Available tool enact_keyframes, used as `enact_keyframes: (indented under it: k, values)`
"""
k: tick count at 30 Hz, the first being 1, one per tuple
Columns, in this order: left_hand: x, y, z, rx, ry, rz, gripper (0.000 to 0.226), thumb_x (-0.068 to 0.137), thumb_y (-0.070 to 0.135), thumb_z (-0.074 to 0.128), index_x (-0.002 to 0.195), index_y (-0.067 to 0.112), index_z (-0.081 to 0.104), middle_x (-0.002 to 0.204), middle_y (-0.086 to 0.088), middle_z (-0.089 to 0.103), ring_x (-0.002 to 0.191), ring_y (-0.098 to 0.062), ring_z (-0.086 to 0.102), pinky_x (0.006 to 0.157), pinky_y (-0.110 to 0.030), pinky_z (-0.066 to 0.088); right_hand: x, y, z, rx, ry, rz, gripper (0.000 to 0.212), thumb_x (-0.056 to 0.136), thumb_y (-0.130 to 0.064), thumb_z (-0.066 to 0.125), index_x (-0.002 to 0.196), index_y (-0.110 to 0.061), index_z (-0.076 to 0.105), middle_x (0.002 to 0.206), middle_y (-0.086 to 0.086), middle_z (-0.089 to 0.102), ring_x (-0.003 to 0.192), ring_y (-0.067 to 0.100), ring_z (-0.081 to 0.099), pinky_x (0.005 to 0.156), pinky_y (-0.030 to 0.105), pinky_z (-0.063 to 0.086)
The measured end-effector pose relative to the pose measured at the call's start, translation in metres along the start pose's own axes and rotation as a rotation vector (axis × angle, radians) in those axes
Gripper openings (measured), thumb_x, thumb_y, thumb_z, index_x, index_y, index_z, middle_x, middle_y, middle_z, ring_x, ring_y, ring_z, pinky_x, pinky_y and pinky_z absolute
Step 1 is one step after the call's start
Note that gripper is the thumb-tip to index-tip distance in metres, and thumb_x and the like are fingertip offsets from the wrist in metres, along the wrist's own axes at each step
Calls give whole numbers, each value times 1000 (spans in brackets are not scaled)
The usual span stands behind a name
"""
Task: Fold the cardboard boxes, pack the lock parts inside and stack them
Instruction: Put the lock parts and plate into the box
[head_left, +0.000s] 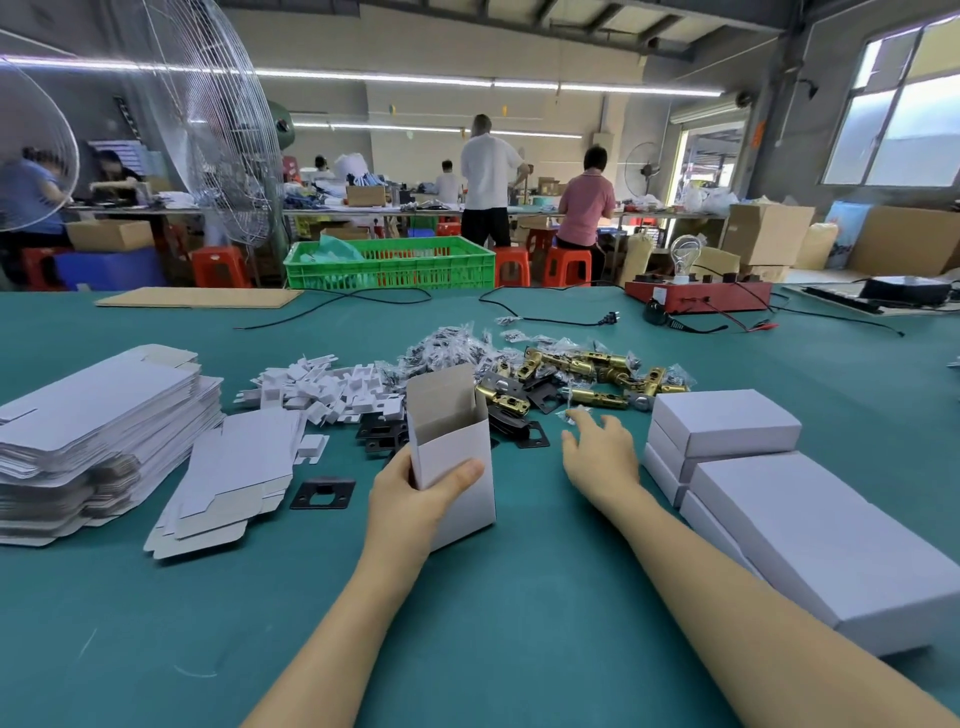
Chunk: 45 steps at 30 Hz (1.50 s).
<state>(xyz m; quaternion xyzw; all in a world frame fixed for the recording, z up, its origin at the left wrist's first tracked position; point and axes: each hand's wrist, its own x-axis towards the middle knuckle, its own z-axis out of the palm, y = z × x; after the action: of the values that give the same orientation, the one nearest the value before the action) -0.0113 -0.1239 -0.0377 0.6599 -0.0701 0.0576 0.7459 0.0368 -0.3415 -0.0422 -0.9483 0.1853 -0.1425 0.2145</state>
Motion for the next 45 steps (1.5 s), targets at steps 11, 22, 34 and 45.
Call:
enact_keyframes:
  k: [11, 22, 34, 45]
  values:
    - [1, 0, 0, -17, -19, 1, 27, 75, 19, 83, 97, 27, 70, 90, 13, 74, 80, -8, 69, 58, -16, 53, 14, -6, 5, -212, -84, 55, 43, 105, -35, 25, 139, -16, 43, 148, 3, 40, 136, 28, 31, 102, 39, 31]
    - [-2, 0, 4, -11, -50, 31, 29, 74, 16, 83, 97, 28, 71, 92, 11, 75, 82, -6, 70, 64, -18, 55, -32, -35, -69, 731, 307, -36, 5, 84, -14, 68, 82, -16, 65, 86, 4, 69, 86, 24, 65, 77, 35, 53]
    - [-8, 2, 10, -23, -167, 42, 30, 73, 8, 82, 93, 29, 73, 90, 6, 76, 82, -9, 70, 68, -22, 57, -85, -81, -149, 485, 83, -816, 34, 76, 14, 53, 79, -16, 70, 62, -33, 57, 58, -1, 51, 55, 10, 39]
    - [-13, 8, 13, -7, -187, 68, 32, 64, 21, 81, 92, 33, 73, 89, 7, 76, 78, -4, 68, 65, -18, 53, -88, -88, -128, 277, -41, -964, 29, 82, 10, 58, 101, -8, 68, 89, 5, 67, 78, 14, 57, 68, 12, 39]
